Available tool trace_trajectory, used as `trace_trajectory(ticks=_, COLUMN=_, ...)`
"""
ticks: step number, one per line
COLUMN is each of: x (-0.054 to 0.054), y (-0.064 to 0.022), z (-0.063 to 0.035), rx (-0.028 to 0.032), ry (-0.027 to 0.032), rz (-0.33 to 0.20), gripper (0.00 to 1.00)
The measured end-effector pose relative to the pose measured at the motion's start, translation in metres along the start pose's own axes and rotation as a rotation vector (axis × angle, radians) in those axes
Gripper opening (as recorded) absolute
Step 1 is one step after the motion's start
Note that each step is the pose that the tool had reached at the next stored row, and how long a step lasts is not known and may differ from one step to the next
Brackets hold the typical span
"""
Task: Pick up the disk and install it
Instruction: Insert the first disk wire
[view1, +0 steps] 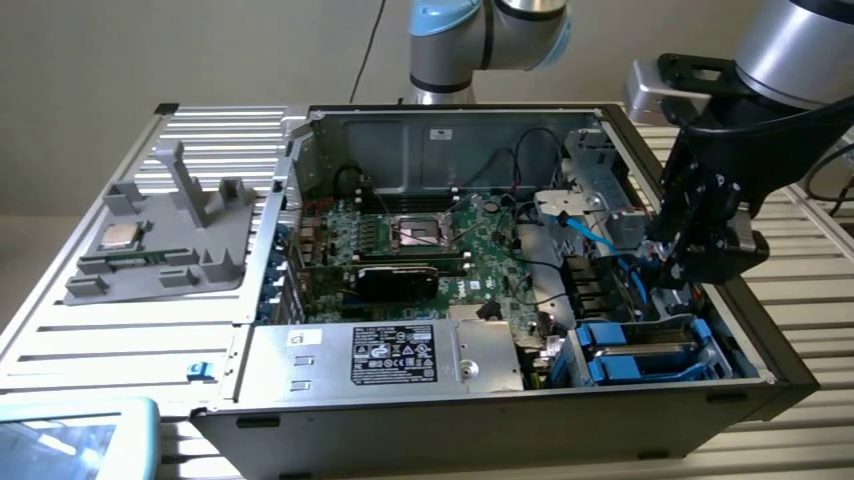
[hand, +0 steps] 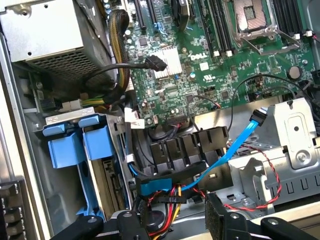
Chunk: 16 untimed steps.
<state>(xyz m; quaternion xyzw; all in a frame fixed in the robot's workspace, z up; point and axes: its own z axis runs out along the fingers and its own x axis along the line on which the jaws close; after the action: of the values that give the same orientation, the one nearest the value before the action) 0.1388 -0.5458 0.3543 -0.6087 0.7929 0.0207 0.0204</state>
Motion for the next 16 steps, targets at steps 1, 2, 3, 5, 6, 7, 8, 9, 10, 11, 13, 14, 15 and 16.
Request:
trace_trajectory(ticks=1, x=0.0000, y=0.0002, z=0.0000, rx=0.0000, ry=-0.0001, rz=0.001, gripper=0.58)
trace_trajectory(ticks=2, x=0.0000, y=0.0002, z=0.0000, rx=0.0001, ry=0.0000, rz=0.001, gripper=0.58)
trace_trajectory(ticks=3, x=0.0001, y=0.0002, z=0.0000, rx=0.0001, ry=0.0000, rz=0.002, gripper=0.49)
trace_trajectory(ticks=5, x=0.0001, y=0.0003, z=0.0000, rx=0.0002, ry=-0.0001, rz=0.003, gripper=0.42)
trace_trajectory(ticks=6, x=0.0001, y=0.0003, z=0.0000, rx=0.0002, ry=0.0000, rz=0.003, gripper=0.36)
trace_trajectory(ticks=7, x=0.0001, y=0.0003, z=0.0000, rx=0.0002, ry=0.0000, rz=0.004, gripper=0.36)
trace_trajectory(ticks=8, x=0.0001, y=0.0003, z=0.0000, rx=0.0002, ry=0.0000, rz=0.004, gripper=0.31)
trace_trajectory(ticks=9, x=0.0001, y=0.0003, z=0.0000, rx=0.0003, ry=-0.0001, rz=0.004, gripper=0.31)
trace_trajectory(ticks=10, x=0.0001, y=0.0003, z=0.0000, rx=0.0003, ry=0.0000, rz=0.005, gripper=0.24)
trace_trajectory(ticks=11, x=0.0001, y=0.0003, z=0.0000, rx=0.0003, ry=-0.0001, rz=0.005, gripper=0.24)
trace_trajectory(ticks=13, x=0.0001, y=0.0005, z=0.0000, rx=0.0004, ry=-0.0001, rz=0.005, gripper=0.24)
trace_trajectory(ticks=14, x=0.0003, y=0.0009, z=0.0000, rx=0.0004, ry=0.0000, rz=0.006, gripper=0.24)
trace_trajectory(ticks=15, x=0.0005, y=0.0014, z=-0.0004, rx=0.0004, ry=0.0000, rz=0.006, gripper=0.24)
trace_trajectory(ticks=16, x=0.0007, y=0.0022, z=-0.0013, rx=0.0004, ry=0.0001, rz=0.006, gripper=0.24)
